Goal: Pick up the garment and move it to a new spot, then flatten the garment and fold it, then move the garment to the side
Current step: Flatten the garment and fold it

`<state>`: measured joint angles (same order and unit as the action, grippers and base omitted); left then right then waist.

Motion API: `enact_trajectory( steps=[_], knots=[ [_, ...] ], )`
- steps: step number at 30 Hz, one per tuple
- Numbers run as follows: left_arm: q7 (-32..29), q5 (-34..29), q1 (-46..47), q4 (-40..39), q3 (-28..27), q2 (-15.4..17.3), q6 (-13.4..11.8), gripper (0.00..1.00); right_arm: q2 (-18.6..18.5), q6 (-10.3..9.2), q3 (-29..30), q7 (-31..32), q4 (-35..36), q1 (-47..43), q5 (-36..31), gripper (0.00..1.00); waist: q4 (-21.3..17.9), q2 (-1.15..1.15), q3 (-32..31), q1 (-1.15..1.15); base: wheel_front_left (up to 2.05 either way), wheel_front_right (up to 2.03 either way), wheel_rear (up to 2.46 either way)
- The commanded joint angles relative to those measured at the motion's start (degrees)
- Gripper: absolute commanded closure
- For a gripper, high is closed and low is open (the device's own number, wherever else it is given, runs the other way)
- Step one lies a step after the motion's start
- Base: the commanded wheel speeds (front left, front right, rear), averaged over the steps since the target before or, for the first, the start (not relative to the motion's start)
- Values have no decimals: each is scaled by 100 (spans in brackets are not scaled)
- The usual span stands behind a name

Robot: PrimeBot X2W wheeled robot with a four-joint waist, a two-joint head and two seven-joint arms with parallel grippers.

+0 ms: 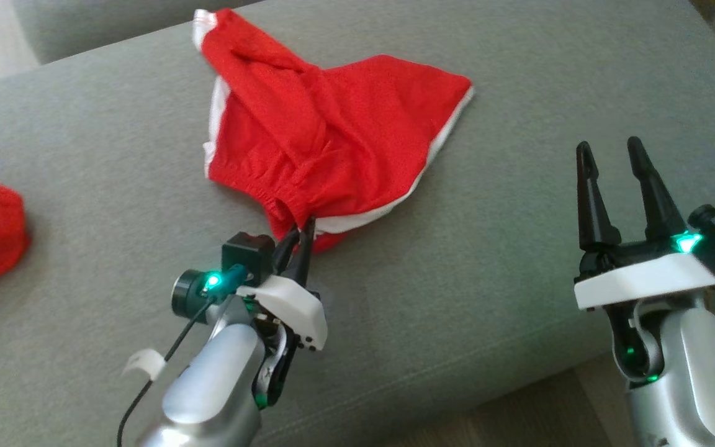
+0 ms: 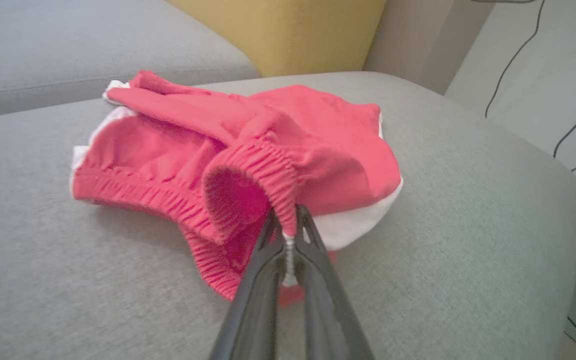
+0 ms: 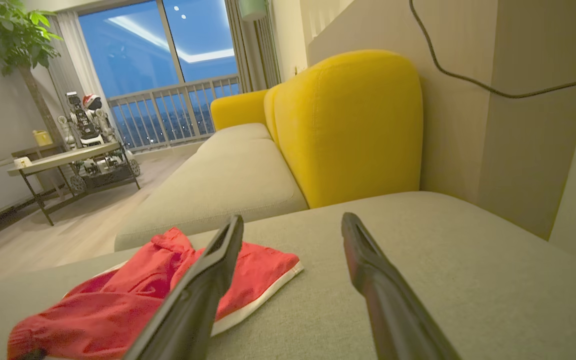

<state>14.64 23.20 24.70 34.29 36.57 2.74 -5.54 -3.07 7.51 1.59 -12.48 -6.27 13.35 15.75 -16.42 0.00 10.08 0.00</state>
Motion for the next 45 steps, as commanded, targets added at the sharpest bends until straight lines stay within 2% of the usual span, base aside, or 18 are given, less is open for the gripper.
enact_trajectory(
  steps=[1,9,17,35,45],
  knots=[
    [35,-94,2,-298,-317,49,-19,100,19,-2,-80,82,120,70,-74,0,203,0,-51,0,0,0,0],
    [35,-340,-410,-784,-730,93,34,100,19,-2,108,369,-481,192,69,0,793,0,-136,0,0,0,0],
    [35,-530,-662,-947,-711,45,153,100,19,-2,177,499,-1757,546,628,0,1232,0,-174,0,0,0,0],
    [36,-615,-663,-1229,-562,15,133,100,19,-2,393,-22,-4506,1992,623,0,1610,0,138,0,0,0,0],
    [36,-600,-569,-1319,-503,14,99,100,19,-2,664,-232,-5413,2529,186,0,1734,0,287,0,0,0,0]
  ],
)
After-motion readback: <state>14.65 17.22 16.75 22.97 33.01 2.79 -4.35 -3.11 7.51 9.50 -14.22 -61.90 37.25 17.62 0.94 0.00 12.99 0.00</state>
